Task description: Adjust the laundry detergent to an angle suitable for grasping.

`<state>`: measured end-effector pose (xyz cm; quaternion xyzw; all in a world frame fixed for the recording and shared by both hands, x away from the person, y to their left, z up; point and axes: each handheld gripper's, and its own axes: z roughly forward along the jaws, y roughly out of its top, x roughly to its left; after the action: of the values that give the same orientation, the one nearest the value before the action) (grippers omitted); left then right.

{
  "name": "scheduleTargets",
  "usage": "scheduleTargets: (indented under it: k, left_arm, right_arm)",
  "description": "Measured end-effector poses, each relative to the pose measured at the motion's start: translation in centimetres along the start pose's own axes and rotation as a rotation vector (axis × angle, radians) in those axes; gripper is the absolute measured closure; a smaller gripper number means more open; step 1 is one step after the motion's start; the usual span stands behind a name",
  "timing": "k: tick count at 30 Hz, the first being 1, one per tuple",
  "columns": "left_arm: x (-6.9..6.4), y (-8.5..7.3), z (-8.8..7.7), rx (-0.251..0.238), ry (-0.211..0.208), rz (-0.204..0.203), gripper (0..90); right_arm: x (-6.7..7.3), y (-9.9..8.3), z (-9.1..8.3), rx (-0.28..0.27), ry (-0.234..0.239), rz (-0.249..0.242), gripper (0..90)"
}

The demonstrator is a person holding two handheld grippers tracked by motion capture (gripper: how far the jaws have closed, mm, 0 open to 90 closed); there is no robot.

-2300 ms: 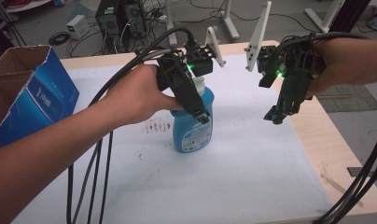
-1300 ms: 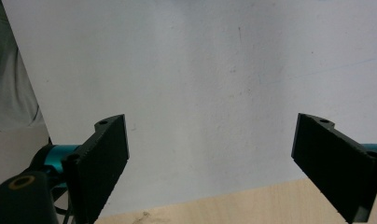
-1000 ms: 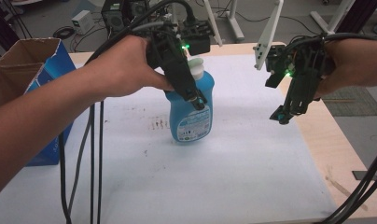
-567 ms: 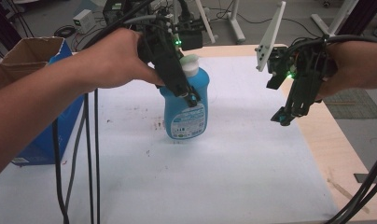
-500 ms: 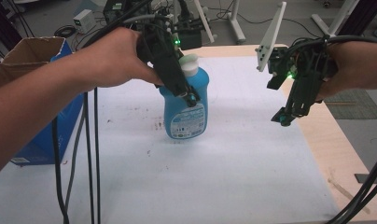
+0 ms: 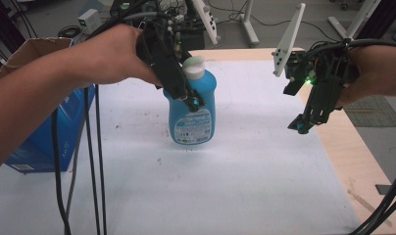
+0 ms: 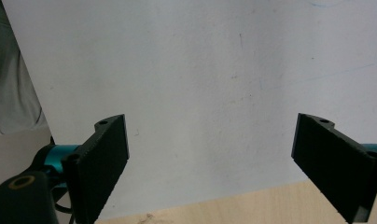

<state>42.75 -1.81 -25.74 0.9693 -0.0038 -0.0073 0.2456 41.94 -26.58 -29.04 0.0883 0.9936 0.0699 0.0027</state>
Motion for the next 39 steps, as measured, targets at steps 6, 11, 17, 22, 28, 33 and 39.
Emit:
scheduleTargets:
  k: [6, 11, 17, 22, 28, 33, 39]
  left_arm:
    - [0.0, -0.6, -0.2, -0.007, -0.017, 0.047, 37.6]
    - [0.0, -0.9, -0.2, -0.012, -0.039, 0.073, 37.7]
    - [0.0, -1.3, 0.0, -0.021, -0.045, 0.112, 37.7]
    - [-0.1, -1.3, 0.1, -0.022, -0.06, 0.143, 37.7]
    - [-0.2, -1.5, 0.3, -0.018, -0.08, 0.175, 37.7]
    - [-0.3, -1.8, 0.2, -0.02, -0.092, 0.19, 37.8]
    - [-0.7, -2.2, 0.4, -0.005, -0.098, 0.231, 37.8]
  right_arm:
    - [0.0, 0.2, -0.1, 0.003, 0.001, -0.002, 10.5]
    - [0.0, 0.3, 0.0, 0.0, -0.001, -0.009, 10.5]
    - [0.0, 0.4, 0.0, 0.005, 0.0, -0.005, 10.5]
    - [0.0, 0.4, 0.0, 0.011, 0.006, 0.004, 10.5]
    - [0.0, 0.5, 0.1, 0.009, 0.005, -0.003, 10.5]
    - [0.0, 0.6, 0.2, 0.006, 0.002, -0.003, 10.5]
    - [0.0, 0.7, 0.3, 0.011, 0.005, -0.002, 10.5]
